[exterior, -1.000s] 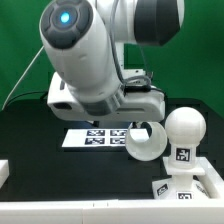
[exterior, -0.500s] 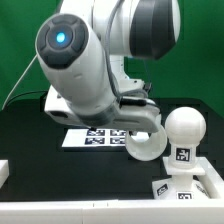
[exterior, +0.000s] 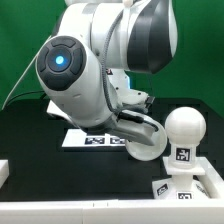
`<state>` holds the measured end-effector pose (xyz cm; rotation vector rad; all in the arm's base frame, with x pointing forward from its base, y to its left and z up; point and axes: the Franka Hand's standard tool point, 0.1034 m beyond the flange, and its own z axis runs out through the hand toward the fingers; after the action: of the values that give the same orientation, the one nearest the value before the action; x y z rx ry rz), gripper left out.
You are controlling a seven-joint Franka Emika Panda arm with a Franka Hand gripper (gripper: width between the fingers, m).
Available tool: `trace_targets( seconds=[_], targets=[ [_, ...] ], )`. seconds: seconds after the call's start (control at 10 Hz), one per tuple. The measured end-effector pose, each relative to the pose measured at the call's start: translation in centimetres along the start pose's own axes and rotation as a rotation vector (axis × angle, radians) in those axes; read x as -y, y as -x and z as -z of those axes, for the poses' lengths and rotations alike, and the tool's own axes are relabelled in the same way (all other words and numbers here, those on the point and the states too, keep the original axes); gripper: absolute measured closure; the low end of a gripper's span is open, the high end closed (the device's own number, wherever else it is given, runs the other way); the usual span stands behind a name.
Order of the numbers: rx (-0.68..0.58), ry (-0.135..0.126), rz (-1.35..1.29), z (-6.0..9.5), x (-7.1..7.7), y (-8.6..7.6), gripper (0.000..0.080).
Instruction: Assemble lamp
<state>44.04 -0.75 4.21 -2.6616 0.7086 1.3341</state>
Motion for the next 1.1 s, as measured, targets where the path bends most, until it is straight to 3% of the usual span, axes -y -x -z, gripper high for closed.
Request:
trace_targets(
  seconds=[0.3,0.4,0.6,0.7,0.9,1.1],
  targets=[
    [0.0,-0.001,-0.002,0.0,-0.1,0.0,0.01],
    [-0.004,0.011,0.023,0.0,0.0,0.0,0.01],
    [-0.008,0.114,0.169,-0.8,1.3,0.7,0.01],
    [-0.003,0.124,0.194,-1.1,1.6,0.8,0.01],
    [-0.004,0.119,0.185,-1.0,1.3,0.6,0.01],
    [-0.004,0.118,0.184,-1.0,1.2,0.6,0.0365]
  ],
)
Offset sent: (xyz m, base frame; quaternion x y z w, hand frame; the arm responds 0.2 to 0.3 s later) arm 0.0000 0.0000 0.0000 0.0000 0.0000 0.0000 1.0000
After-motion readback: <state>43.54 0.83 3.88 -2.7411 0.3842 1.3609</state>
